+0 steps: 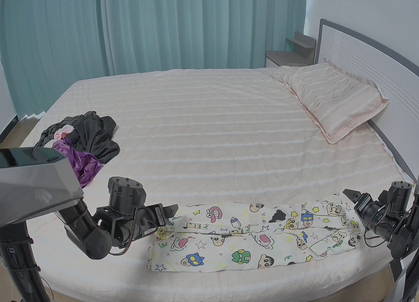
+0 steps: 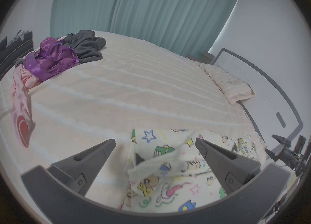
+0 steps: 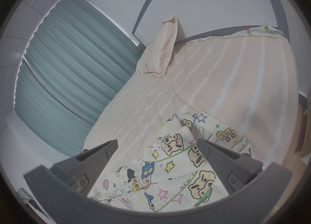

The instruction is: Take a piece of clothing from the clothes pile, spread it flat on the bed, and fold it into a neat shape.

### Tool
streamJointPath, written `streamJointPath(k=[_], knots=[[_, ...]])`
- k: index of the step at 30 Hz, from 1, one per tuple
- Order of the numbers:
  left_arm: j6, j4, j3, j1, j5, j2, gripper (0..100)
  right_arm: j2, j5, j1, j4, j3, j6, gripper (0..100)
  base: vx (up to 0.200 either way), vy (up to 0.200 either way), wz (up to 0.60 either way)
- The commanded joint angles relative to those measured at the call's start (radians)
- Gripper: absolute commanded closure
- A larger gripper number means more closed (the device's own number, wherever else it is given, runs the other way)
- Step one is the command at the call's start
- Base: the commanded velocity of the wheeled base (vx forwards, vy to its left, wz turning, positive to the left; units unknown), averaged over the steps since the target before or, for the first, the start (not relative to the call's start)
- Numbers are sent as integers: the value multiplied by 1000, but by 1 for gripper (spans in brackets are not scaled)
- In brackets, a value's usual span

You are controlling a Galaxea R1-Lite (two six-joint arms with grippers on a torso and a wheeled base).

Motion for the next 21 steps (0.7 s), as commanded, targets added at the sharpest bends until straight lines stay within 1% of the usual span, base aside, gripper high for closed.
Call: streamJointPath(k=[1, 5, 7, 11, 17, 21], knots=[[-1, 10, -60, 7, 19, 90, 0, 1, 0, 0, -1, 18, 0, 0, 0, 0, 0], [-1, 104, -124, 4, 21, 159, 0, 1, -1, 0, -1, 18, 0, 0, 0, 0, 0], [-1, 116, -130, -1, 21, 168, 0, 1, -1, 0, -1, 18, 0, 0, 0, 0, 0], [-1, 113, -98, -31, 10, 157, 0, -1, -1, 0, -1, 18, 0, 0, 0, 0, 0], [4, 114, -63, -53, -4, 153, 0, -1, -1, 0, -1, 18, 0, 0, 0, 0, 0], [5, 108, -24, -73, -30, 157, 0, -1, -1, 0, -1, 18, 1, 0, 0, 0, 0]])
